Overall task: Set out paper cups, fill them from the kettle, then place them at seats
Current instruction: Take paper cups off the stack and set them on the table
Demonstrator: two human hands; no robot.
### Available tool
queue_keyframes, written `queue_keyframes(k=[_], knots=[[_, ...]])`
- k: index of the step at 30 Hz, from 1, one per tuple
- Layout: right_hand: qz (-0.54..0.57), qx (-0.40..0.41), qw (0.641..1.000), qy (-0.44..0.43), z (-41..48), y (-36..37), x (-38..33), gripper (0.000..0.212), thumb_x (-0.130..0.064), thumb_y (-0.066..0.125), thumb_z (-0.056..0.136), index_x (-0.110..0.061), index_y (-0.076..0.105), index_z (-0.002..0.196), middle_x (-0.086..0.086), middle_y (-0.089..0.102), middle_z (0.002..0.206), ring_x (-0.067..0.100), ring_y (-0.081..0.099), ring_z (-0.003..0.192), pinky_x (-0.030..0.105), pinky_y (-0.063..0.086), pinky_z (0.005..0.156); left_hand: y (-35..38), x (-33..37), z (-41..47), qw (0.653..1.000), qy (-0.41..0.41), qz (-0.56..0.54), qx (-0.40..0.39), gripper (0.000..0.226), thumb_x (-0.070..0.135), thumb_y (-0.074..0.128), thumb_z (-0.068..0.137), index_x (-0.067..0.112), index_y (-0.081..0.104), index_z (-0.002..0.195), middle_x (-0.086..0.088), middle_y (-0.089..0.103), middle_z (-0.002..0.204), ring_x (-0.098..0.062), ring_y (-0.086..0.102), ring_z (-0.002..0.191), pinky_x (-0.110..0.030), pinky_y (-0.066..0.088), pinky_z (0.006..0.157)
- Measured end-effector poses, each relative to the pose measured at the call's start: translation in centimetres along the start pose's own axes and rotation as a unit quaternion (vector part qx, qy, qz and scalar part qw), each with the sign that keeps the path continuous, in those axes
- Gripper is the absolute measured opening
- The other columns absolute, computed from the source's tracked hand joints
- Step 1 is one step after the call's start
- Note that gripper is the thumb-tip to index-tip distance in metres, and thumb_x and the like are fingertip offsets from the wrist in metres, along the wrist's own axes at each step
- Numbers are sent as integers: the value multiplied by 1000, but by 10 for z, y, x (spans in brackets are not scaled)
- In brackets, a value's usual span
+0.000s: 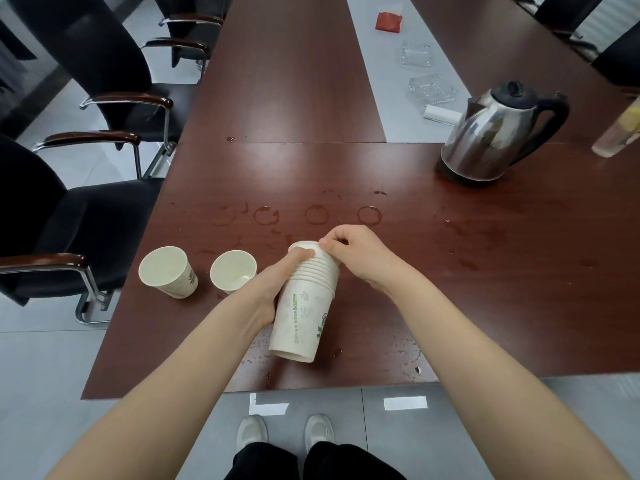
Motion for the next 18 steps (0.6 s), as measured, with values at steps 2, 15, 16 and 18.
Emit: queue_keyframes(k=[2, 15, 16, 18], knots=[[36, 28, 999, 17, 4, -5, 4, 23, -19, 56, 95, -19, 59, 72, -7, 57, 76, 12, 49, 72, 27, 41, 69, 1, -1, -2, 1000, -4, 18, -4, 45, 35, 64, 82, 1, 64, 110, -19, 71, 96, -30, 68, 79, -38, 55, 76], [321, -91, 922, 197, 4, -7, 21, 35, -39, 61, 88, -10, 65, 106, 9, 68, 94, 23, 64, 86, 42, 51, 89, 9, 1, -7, 997, 6, 58, -40, 63, 43, 67, 71, 3, 62, 119, -19, 67, 115, -28, 66, 92, -41, 52, 89], [328, -85, 920, 196, 4, -8, 21, 33, -38, 62, 88, -10, 65, 105, 7, 67, 91, 22, 64, 84, 42, 51, 89, 9, 2, -7, 997, 6, 58, -44, 59, 42, 66, 75, 3, 62, 119, -19, 68, 115, -28, 66, 93, -41, 52, 88], [334, -71, 920, 193, 5, -11, 21, 31, -38, 63, 88, -11, 65, 103, 6, 68, 91, 20, 65, 84, 40, 54, 84, 10, 1, -8, 997, 7, 57, -49, 49, 40, 61, 84, 4, 64, 117, -17, 69, 113, -26, 67, 91, -38, 54, 85]])
Point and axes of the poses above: each hand's wrist, its own z-axis towards the middle knuckle, its own y-axis out of the palm, x = y × z, the point moved 2 cm from there along z, towards the middle knuckle
